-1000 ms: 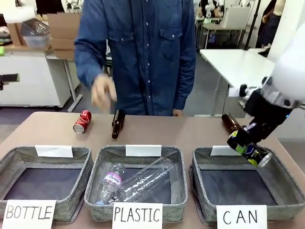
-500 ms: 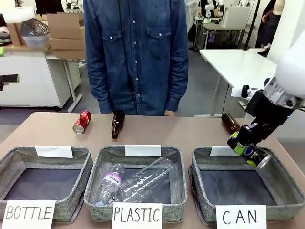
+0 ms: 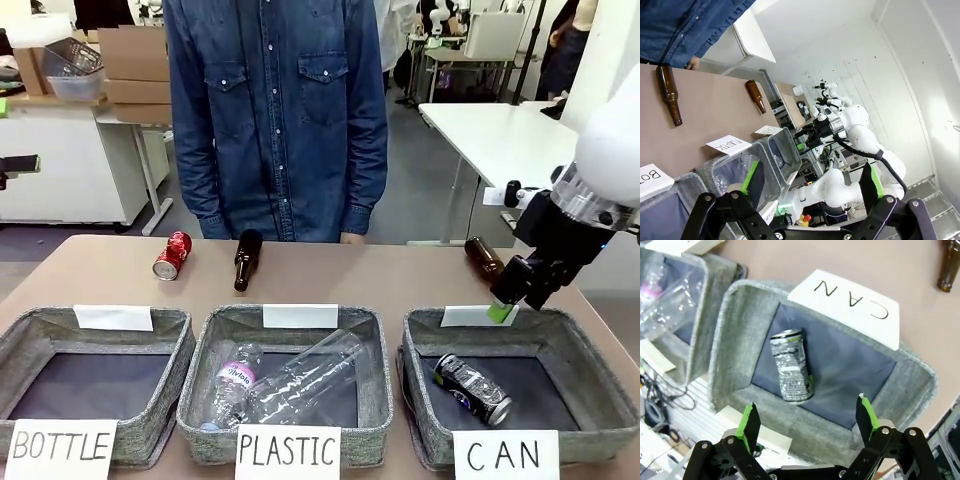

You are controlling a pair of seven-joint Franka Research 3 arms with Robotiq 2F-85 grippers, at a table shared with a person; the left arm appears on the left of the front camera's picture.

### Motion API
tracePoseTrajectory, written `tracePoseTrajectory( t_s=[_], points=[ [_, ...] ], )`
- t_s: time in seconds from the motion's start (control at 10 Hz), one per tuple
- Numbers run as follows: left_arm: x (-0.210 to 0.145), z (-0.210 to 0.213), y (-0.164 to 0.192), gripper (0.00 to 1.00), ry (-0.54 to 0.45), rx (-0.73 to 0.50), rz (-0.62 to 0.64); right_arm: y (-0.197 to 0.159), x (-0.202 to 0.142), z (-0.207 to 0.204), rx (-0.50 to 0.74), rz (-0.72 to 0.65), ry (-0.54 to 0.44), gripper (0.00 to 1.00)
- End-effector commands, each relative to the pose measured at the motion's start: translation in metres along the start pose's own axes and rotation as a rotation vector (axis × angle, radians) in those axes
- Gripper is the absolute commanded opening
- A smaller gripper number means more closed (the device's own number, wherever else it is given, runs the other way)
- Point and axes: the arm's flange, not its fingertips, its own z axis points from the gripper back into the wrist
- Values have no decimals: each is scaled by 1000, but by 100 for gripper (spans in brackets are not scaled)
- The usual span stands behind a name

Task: Sort the can waste into the basket.
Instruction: Pick up the can waste from the table and place it in the right Fabric basket.

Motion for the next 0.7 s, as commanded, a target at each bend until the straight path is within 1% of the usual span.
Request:
tracePoseTrajectory(
  t_s=[0.0, 0.1, 0.2, 0.3, 0.4, 0.5, 0.6],
  points=[
    [1, -1, -1, 100, -9, -20, -20, -5, -16, -18, 26, 37, -30, 100],
    [1, -1, -1, 100, -9, -20, -20, -8, -15, -18, 36, 33, -35, 100],
    [1, -1, -1, 100, -9, -20, -20, -10, -15, -16, 95, 21, -79, 100],
    [1, -1, -1, 100, -9, -20, -20, -14, -18, -7, 236, 34, -186, 100],
    [1, -1, -1, 100, -9, -20, -20, -23, -22, 9, 500, -72, -339, 100],
    [1, -1, -1, 100, -9, -20, -20, -39, -30, 21, 795, -174, -446, 100],
    [1, -1, -1, 100, -9, -20, -20, -56, -38, 28, 993, -292, -496, 100]
  ],
)
